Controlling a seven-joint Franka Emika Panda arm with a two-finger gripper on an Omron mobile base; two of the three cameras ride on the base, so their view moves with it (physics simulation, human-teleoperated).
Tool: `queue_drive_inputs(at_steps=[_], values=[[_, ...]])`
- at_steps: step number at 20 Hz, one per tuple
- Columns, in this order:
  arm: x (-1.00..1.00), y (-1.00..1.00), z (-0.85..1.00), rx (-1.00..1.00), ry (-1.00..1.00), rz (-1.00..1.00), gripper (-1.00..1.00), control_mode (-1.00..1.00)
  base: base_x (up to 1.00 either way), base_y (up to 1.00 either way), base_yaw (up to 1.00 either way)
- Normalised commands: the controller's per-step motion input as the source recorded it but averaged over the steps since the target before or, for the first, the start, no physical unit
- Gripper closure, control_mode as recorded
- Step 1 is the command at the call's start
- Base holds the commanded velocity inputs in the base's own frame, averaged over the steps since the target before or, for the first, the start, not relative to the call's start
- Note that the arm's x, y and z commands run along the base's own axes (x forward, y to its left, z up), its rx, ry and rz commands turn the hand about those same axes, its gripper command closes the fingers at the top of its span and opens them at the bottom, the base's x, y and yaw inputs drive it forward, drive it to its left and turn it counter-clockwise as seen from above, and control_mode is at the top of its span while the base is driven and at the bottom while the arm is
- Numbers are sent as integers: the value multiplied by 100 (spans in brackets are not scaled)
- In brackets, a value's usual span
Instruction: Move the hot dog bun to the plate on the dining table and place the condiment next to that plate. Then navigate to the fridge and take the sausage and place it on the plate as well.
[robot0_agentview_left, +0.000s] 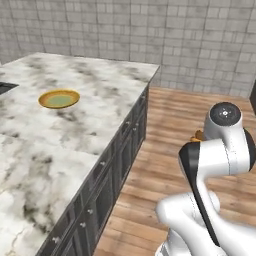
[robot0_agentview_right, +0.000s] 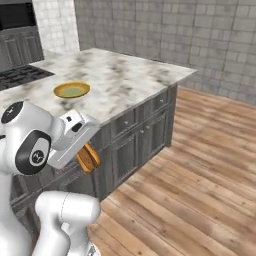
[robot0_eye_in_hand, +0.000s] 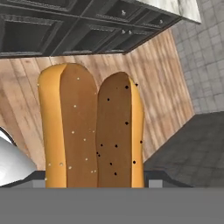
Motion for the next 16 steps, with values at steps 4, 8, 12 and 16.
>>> queue_drive_inputs(at_steps=[4, 8, 12, 16], values=[[0, 0, 0, 0, 0, 0, 100, 100, 80, -63, 42], [0, 0, 0, 0, 0, 0, 100, 100, 82, -58, 46], [0, 0, 0, 0, 0, 0, 100, 100, 64, -67, 45], [0, 0, 0, 0, 0, 0, 100, 100, 71, -57, 50]])
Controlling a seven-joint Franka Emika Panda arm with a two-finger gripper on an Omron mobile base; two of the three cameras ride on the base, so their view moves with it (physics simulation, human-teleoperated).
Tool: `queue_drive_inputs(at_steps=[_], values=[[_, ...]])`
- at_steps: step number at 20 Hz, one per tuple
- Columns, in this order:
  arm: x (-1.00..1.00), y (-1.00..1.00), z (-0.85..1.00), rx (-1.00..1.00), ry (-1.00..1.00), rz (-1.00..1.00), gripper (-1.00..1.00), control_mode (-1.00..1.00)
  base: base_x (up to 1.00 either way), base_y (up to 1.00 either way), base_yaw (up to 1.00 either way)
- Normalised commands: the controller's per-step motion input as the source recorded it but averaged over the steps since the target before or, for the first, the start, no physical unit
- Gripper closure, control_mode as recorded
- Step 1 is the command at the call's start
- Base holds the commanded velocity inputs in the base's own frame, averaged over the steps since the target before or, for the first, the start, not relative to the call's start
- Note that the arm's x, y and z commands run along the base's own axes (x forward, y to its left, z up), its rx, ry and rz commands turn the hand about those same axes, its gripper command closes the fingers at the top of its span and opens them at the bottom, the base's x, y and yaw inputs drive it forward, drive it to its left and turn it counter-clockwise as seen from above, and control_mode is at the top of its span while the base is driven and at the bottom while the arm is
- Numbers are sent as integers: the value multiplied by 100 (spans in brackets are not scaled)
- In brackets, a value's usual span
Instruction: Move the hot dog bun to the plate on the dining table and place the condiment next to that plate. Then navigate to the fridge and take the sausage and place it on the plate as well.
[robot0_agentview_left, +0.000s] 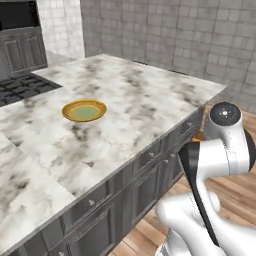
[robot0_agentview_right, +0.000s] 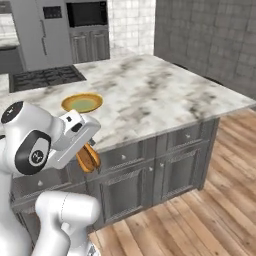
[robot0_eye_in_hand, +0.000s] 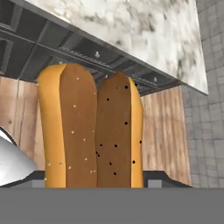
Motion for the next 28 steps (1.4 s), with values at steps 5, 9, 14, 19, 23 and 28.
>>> queue_drive_inputs(at_steps=[5, 9, 14, 19, 23, 28], values=[[0, 0, 0, 0, 0, 0, 100, 100, 63, -55, 54], [0, 0, 0, 0, 0, 0, 100, 100, 54, -57, 52], [0, 0, 0, 0, 0, 0, 100, 100, 77, -33, 56], [0, 0, 0, 0, 0, 0, 100, 100, 69, -38, 49], [0, 0, 0, 0, 0, 0, 100, 100, 61, -49, 41], [0, 0, 0, 0, 0, 0, 100, 100, 67, -58, 33]])
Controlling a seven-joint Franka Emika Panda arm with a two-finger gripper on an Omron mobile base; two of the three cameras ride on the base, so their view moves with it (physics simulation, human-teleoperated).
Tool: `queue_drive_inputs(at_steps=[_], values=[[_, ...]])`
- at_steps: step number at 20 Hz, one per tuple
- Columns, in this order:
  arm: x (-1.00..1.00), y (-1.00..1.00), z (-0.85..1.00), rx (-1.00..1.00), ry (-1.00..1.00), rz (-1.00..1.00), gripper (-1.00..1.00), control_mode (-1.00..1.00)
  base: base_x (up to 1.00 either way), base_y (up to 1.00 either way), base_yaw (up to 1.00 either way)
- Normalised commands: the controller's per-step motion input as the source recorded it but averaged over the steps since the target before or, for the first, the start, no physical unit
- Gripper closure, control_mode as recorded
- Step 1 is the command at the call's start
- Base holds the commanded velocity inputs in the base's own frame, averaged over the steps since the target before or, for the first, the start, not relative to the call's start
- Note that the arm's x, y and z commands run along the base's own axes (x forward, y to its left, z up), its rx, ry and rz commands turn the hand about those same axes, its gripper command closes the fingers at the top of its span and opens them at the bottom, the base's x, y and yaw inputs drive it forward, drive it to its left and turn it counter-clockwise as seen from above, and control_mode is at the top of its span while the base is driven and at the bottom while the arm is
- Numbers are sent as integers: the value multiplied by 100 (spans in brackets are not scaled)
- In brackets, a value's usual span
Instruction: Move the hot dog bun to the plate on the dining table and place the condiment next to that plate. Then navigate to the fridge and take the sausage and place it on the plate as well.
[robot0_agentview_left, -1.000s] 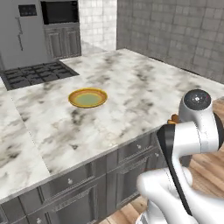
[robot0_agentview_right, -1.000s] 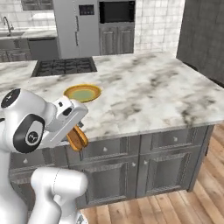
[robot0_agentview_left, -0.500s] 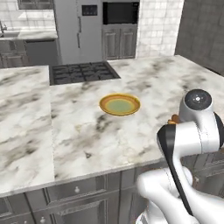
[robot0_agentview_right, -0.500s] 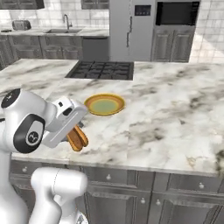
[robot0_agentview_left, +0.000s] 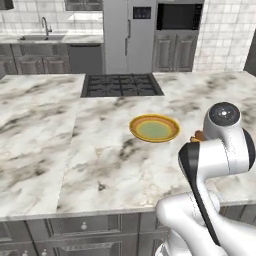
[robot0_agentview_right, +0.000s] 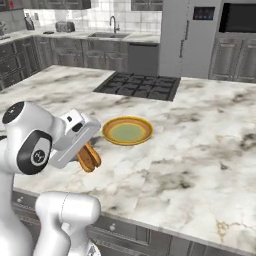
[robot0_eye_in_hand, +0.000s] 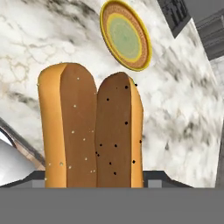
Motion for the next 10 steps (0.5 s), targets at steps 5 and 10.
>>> queue_drive_inputs(at_steps=[5, 10], values=[[80, -28, 0, 11, 5, 18, 100, -100, 19, -9, 5], [100, -29, 1, 14, 17, 9, 100, -100, 0, 0, 0]])
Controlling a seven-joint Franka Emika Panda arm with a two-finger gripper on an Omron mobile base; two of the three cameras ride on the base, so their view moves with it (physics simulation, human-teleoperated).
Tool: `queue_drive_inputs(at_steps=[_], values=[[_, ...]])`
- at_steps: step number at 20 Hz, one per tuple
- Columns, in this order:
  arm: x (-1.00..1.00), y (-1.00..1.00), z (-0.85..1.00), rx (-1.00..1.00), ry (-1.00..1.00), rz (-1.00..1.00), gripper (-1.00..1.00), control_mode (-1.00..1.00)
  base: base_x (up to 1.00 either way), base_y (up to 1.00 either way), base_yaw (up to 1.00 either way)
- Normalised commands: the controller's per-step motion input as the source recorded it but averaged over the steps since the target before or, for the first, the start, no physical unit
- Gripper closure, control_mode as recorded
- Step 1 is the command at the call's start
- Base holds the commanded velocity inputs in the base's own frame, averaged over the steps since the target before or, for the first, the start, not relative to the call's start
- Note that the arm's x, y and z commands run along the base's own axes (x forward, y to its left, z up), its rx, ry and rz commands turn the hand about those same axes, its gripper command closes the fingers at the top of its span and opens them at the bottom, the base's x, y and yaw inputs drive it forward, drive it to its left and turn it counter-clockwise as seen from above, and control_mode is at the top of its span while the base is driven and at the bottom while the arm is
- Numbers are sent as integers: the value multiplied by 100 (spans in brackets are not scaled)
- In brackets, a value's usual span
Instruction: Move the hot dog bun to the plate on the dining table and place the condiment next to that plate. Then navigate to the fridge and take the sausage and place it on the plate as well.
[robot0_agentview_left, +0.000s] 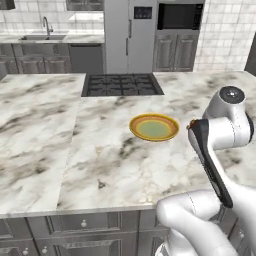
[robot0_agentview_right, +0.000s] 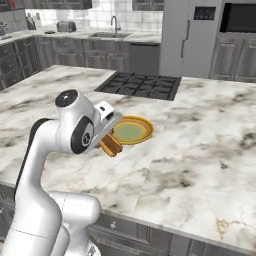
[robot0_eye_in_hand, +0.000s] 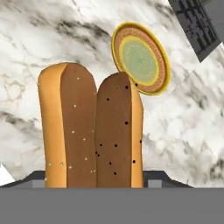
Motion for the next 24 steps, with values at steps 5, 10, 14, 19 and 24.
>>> queue_drive_inputs(at_steps=[5, 10, 14, 19, 24], values=[[100, 0, 0, 6, 31, 0, 100, -100, 0, 0, 0], [100, 0, -1, 5, 25, 0, 100, -100, 0, 0, 0], [100, 0, -14, 3, 19, 0, 100, -100, 0, 0, 0], [99, 3, -29, 0, 16, 1, 100, -100, 0, 0, 0], [92, 0, -37, 0, 16, 3, 100, -100, 0, 0, 0]])
